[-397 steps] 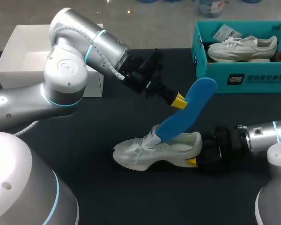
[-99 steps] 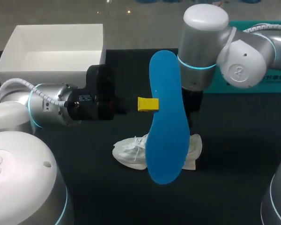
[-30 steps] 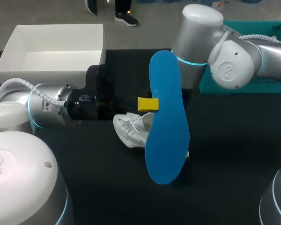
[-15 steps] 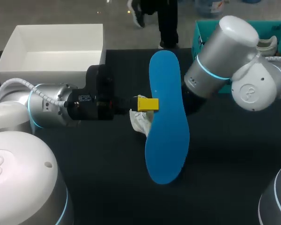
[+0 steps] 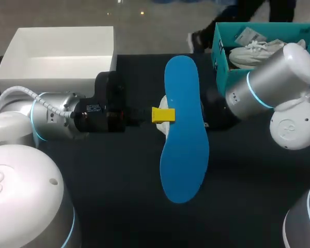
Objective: Take the shoe out of the shoebox, open the shoe tongue, remove and reinsert the insole, then place the shoe into the shoebox
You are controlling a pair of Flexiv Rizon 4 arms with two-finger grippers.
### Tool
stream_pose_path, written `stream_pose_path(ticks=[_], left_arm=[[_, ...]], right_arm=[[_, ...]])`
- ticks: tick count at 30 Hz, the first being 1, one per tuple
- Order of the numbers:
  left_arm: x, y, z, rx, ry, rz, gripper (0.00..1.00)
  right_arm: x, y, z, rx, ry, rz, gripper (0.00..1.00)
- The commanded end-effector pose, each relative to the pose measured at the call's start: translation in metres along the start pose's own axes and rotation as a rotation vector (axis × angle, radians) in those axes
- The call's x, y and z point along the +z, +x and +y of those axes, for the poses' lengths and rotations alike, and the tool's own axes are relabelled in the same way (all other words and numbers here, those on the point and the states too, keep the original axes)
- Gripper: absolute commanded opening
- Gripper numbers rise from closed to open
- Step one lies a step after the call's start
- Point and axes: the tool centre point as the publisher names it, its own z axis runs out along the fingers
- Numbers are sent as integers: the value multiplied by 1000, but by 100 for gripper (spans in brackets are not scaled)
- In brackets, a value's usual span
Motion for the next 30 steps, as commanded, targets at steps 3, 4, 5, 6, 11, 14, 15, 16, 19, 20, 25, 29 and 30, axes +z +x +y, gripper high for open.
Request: stream_pose_path(ticks=[3, 4, 5, 6, 11, 14, 15, 16, 19, 20, 25, 29, 30], left_arm=[[1, -1, 2, 1, 4, 2, 0], [1, -1, 2, 1, 4, 2, 0], [1, -1, 2, 1, 4, 2, 0], [1, -1, 2, 1, 4, 2, 0], [1, -1, 2, 1, 4, 2, 0], [1, -1, 2, 1, 4, 2, 0], [1, -1, 2, 1, 4, 2, 0], [1, -1, 2, 1, 4, 2, 0], [1, -1, 2, 1, 4, 2, 0], [1, -1, 2, 1, 4, 2, 0], [1, -1, 2, 1, 4, 2, 0], [1, -1, 2, 1, 4, 2, 0], [1, -1, 2, 1, 4, 2, 0]], right_arm=[[23, -3, 5, 37, 47, 16, 0], [24, -4, 4, 45, 53, 14, 0], [25, -5, 3, 57, 55, 15, 0], [26, -6, 2, 69, 54, 17, 0], [25, -12, -1, 132, 28, 28, 0], [14, -6, -5, 156, 28, 29, 100], [10, -4, -7, 162, 30, 29, 100], [4, -1, -10, 174, 29, 34, 100], [-14, 4, -19, 186, 2, 104, 100], [-20, 6, -21, 178, -17, 150, 100], [-54, 11, -26, 153, -74, 294, 100], [-54, 11, -26, 153, -74, 294, 100], [-54, 11, -26, 153, -74, 294, 100]])
